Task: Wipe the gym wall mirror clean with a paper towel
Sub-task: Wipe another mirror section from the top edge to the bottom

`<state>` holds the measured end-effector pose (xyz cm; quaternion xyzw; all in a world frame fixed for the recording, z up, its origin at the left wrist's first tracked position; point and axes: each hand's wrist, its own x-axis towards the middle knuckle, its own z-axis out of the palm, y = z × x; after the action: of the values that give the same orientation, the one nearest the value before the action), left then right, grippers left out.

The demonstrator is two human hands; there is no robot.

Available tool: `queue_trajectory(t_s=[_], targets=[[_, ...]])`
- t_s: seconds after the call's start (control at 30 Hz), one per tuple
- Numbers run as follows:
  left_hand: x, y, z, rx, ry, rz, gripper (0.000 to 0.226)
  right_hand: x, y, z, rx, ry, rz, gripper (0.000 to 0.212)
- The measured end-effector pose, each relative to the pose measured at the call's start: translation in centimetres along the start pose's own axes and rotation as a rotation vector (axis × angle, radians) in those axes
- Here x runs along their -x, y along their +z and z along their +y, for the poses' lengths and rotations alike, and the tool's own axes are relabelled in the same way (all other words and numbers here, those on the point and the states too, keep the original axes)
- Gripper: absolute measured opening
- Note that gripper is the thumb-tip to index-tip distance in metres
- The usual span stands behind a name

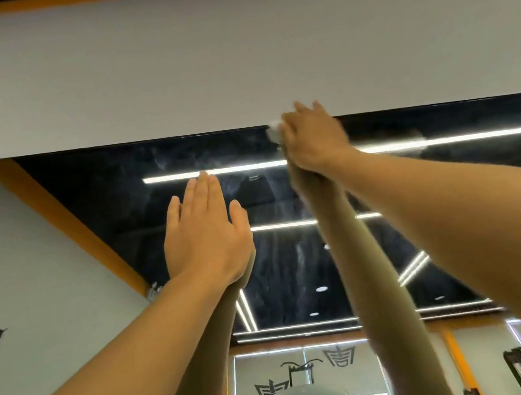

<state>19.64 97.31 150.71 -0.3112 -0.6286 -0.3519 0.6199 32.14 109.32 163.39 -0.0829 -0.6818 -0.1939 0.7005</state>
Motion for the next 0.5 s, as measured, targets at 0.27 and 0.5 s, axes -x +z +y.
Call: queue_trajectory(t_s=[0.27, 0.5], targets=[[0.0, -0.2, 0.0, 0.035, 0.017, 0.042, 0.059, -0.3, 1.9, -3.9, -0.060, -0.277, -0.100, 0.042], [-0.2, 0.0, -0.4, 0.031, 0.031, 0.046, 0.057, 2.8, -4.1, 12.7, -0.017, 0.097, -0.024, 0.043]])
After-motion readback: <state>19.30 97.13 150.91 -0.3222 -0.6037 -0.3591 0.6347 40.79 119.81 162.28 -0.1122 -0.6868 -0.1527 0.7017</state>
